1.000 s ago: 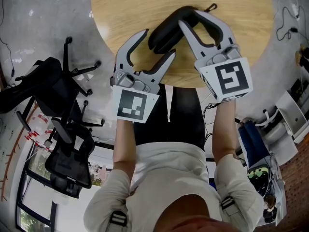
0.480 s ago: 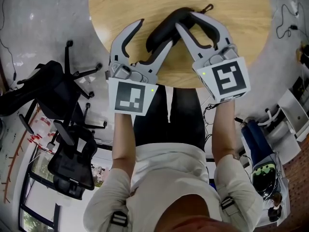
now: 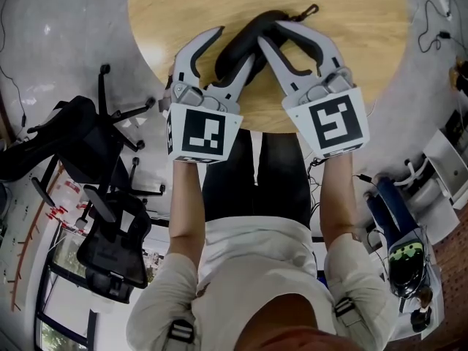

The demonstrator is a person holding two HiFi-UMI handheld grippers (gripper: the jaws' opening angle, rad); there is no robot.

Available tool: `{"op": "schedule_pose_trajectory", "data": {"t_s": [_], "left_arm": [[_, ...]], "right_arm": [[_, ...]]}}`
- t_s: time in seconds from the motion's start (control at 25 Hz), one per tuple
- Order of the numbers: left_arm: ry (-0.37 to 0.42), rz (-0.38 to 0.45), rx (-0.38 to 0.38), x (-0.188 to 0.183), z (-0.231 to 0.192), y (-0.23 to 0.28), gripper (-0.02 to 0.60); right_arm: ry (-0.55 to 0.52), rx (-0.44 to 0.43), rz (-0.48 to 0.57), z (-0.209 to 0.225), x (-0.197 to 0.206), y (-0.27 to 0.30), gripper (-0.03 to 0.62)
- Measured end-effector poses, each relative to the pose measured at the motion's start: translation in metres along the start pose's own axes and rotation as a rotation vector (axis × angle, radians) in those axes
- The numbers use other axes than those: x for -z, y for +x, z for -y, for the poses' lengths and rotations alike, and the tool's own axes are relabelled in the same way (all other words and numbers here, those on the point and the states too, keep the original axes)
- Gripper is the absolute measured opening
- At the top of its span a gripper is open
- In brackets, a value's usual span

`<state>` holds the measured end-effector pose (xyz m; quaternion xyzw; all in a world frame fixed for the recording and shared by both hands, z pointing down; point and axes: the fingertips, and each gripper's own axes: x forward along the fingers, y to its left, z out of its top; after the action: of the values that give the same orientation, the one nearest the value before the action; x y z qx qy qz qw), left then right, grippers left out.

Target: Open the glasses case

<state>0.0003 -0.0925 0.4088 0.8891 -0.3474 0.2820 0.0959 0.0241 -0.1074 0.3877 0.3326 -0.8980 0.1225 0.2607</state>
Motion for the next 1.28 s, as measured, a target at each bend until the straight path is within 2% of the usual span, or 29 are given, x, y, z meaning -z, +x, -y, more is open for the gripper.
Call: {"op": "schedule_pose_trajectory", "data": {"t_s": [0.16, 0.36, 0.6, 0.84, 1.28], "left_arm": [[-0.017, 0.001, 0.046, 0.002, 0.009, 0.0, 0.143], [-0.035, 0.001, 0.042, 0.001, 0.006, 0.002, 0.128], [-0.062, 0.0, 0.036, 0.002, 0.001, 0.001, 0.12], [-0.12, 0.0, 0.017, 0.005, -0.006, 0.001, 0.118], [-0.167, -0.017, -0.046, 0.009, -0.022, 0.005, 0.107]], "right_arm": [[-0.05, -0.004, -0.034, -0.004, 0.001, -0.001, 0.082], [-0.073, -0.008, -0.063, -0.007, 0.009, -0.004, 0.051], [-0.08, 0.015, -0.079, -0.009, 0.017, -0.011, 0.048], [-0.094, 0.029, -0.09, -0.01, 0.023, -0.014, 0.04], [-0.102, 0.044, -0.099, -0.008, 0.03, -0.021, 0.026]]}}
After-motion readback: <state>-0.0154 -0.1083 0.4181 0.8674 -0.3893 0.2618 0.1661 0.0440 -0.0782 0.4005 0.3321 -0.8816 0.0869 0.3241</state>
